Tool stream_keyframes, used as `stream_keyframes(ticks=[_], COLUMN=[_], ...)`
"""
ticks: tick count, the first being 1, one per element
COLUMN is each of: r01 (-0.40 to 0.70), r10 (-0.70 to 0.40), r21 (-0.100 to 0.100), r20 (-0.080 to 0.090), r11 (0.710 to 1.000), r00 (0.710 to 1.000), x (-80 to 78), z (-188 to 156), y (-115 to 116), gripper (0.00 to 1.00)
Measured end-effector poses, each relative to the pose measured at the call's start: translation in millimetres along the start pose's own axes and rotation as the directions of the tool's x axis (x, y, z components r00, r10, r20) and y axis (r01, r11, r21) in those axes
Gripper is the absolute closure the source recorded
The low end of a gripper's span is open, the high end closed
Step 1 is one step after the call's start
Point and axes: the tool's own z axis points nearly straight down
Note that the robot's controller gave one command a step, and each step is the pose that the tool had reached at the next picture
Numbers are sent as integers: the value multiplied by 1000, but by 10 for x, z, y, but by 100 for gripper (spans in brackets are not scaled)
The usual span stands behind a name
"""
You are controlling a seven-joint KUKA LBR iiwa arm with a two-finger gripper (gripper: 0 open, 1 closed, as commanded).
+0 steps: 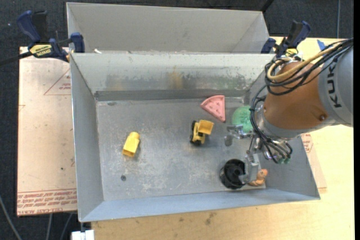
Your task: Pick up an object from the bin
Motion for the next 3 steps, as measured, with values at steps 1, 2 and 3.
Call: stream_keyframes(ticks=[1, 2, 3], r01=[-44, -131, -130], r10=[44, 131, 130], r21=[0, -1, 0], r20=[-1, 3, 4], r11=[999, 991, 991], r00=[999, 991, 991], x=[36, 110, 108], z=[191, 265, 264], y=[90, -32, -32], gripper=[0, 100, 100])
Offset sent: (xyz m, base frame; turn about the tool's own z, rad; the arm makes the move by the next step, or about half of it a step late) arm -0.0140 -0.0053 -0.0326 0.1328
